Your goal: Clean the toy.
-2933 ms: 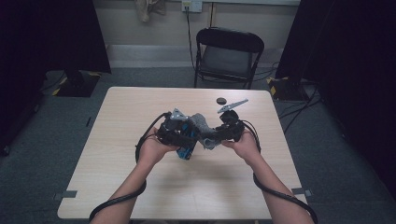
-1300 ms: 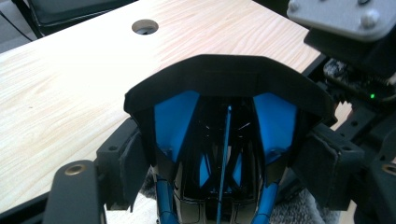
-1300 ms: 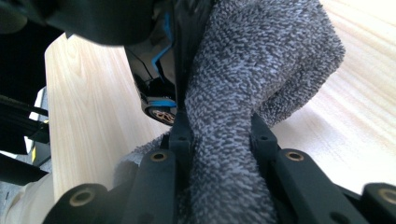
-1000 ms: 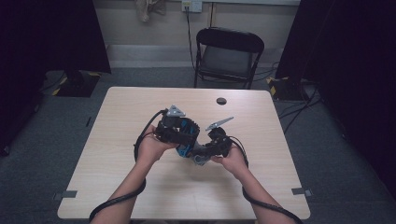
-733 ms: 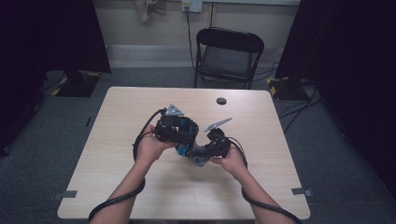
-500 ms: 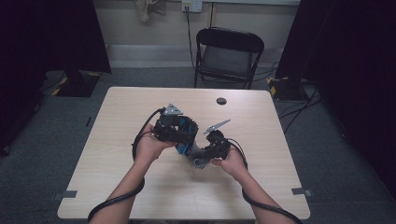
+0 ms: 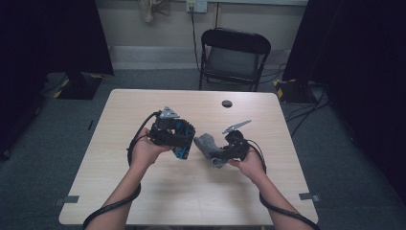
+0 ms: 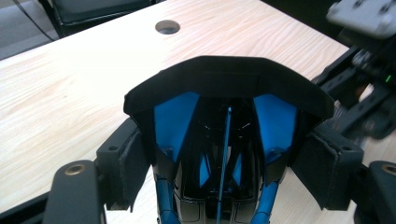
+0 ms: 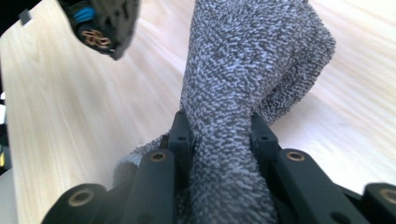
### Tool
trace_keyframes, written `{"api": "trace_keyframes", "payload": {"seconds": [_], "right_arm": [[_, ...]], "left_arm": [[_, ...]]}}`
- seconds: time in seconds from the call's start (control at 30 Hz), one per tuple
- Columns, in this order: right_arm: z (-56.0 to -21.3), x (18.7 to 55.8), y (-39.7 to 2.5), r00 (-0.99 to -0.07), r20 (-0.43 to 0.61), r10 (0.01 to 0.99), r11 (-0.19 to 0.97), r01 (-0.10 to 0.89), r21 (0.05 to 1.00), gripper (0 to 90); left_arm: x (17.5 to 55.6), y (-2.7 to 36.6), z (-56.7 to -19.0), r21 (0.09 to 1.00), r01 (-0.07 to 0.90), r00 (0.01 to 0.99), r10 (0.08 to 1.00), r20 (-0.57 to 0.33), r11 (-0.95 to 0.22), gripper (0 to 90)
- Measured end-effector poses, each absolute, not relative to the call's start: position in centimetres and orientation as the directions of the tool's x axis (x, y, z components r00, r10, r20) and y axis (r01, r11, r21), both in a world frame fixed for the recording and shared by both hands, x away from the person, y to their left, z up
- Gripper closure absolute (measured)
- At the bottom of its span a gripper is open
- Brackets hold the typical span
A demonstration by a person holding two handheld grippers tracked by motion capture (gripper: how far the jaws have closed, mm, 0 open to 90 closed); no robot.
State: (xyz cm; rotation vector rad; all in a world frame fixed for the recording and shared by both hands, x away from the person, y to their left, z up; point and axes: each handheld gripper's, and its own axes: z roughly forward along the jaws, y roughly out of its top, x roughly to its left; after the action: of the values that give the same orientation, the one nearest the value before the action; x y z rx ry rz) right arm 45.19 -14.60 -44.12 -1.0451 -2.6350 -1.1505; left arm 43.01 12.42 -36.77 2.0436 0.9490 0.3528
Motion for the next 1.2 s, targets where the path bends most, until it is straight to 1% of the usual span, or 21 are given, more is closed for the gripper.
{"api": "trace_keyframes", "payload": {"seconds": [0.23,0.43,0.6,0.77,0.83,1.1,1.2], "right_arm": [[-43.7,45.6,-16.6,-0.743,0.302,0.597,0.469,0.629,0.620,69.8],[-43.6,45.7,-18.5,-0.722,0.297,0.625,0.449,0.643,0.620,69.8],[-43.5,45.8,-19.8,-0.707,0.292,0.644,0.433,0.652,0.623,69.7],[-43.3,45.8,-21.0,-0.695,0.283,0.661,0.420,0.656,0.627,69.8],[-43.3,45.8,-21.6,-0.684,0.287,0.671,0.412,0.665,0.623,69.7],[-43.3,45.8,-23.5,-0.656,0.267,0.706,0.393,0.676,0.623,69.7],[-43.3,45.8,-24.0,-0.649,0.240,0.722,0.407,0.678,0.612,69.7]], "left_arm": [[42.9,13.6,-37.2,0.777,0.513,0.662,0.745,-0.086,-0.366,25.4],[42.7,14.9,-37.7,0.771,0.528,0.642,0.761,-0.090,-0.355,25.4],[42.4,16.0,-38.0,0.757,0.536,0.640,0.765,-0.075,-0.374,25.4],[42.4,17.6,-38.7,0.746,0.564,0.618,0.780,-0.095,-0.356,25.4],[42.2,18.1,-38.9,0.739,0.568,0.613,0.785,-0.088,-0.361,25.4],[41.7,20.1,-39.3,0.733,0.582,0.590,0.803,-0.081,-0.353,25.4],[41.6,20.8,-39.3,0.725,0.590,0.581,0.810,-0.076,-0.356,25.4]]}}
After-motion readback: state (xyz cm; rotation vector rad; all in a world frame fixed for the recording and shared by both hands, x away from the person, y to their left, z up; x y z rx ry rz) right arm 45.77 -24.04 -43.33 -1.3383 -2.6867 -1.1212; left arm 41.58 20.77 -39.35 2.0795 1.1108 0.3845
